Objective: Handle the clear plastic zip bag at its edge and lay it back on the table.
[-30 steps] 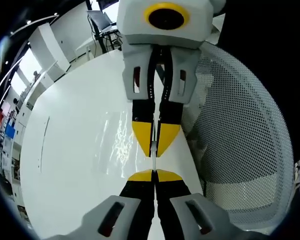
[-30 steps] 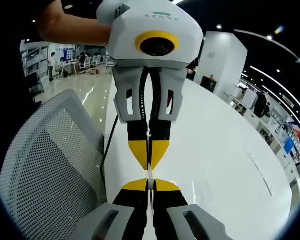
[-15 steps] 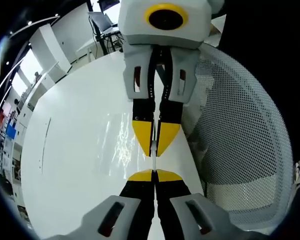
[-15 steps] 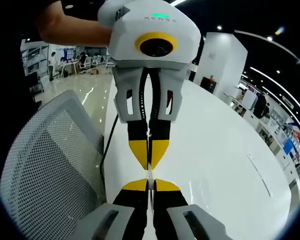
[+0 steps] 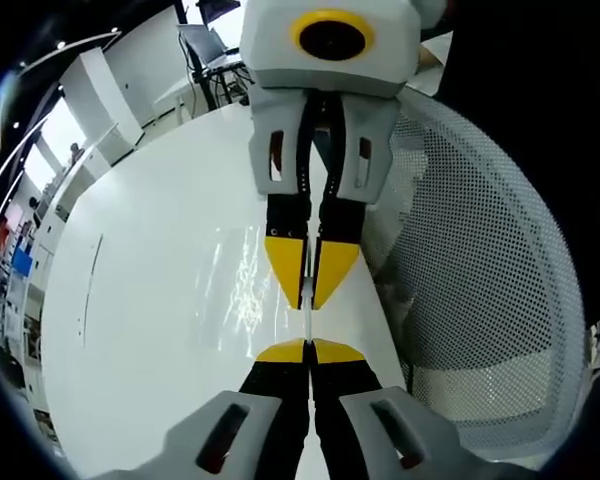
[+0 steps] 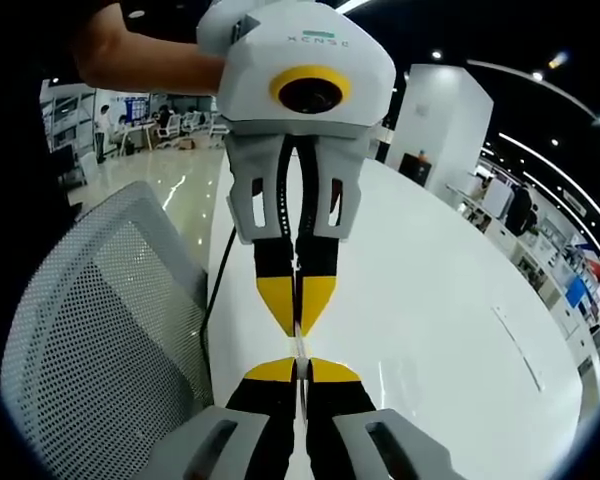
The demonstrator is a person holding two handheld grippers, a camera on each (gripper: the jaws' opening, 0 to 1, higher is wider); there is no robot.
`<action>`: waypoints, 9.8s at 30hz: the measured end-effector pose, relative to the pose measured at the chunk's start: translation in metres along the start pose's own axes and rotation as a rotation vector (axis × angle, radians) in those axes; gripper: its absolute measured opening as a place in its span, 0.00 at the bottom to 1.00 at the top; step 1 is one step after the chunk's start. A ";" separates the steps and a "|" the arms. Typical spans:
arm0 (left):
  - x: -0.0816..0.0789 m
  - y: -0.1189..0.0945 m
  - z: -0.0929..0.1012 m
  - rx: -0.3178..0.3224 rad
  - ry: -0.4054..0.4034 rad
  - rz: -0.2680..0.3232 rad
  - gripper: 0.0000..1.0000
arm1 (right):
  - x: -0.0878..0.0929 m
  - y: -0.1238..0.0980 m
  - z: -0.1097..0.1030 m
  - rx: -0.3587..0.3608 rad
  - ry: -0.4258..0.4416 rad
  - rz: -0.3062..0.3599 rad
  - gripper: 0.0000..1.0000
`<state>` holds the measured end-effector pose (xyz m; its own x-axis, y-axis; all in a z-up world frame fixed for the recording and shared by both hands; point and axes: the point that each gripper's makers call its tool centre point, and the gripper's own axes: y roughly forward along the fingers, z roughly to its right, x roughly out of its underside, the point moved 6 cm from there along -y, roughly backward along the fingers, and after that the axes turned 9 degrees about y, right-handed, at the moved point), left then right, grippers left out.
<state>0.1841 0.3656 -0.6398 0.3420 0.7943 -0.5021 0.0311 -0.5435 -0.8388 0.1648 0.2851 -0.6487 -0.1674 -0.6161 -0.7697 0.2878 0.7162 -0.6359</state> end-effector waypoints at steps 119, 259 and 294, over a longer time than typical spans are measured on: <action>0.014 -0.005 -0.005 -0.009 -0.016 -0.041 0.00 | 0.010 -0.011 0.009 0.014 0.023 -0.021 0.00; 0.029 -0.014 -0.005 -0.012 -0.048 -0.070 0.00 | 0.022 -0.025 0.020 0.048 0.053 -0.025 0.00; 0.031 -0.016 -0.006 -0.015 -0.058 -0.073 0.00 | 0.025 -0.030 0.022 0.055 0.059 -0.027 0.00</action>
<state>0.1994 0.3973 -0.6401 0.2831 0.8463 -0.4512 0.0683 -0.4870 -0.8707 0.1723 0.2408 -0.6475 -0.2307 -0.6131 -0.7555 0.3339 0.6795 -0.6533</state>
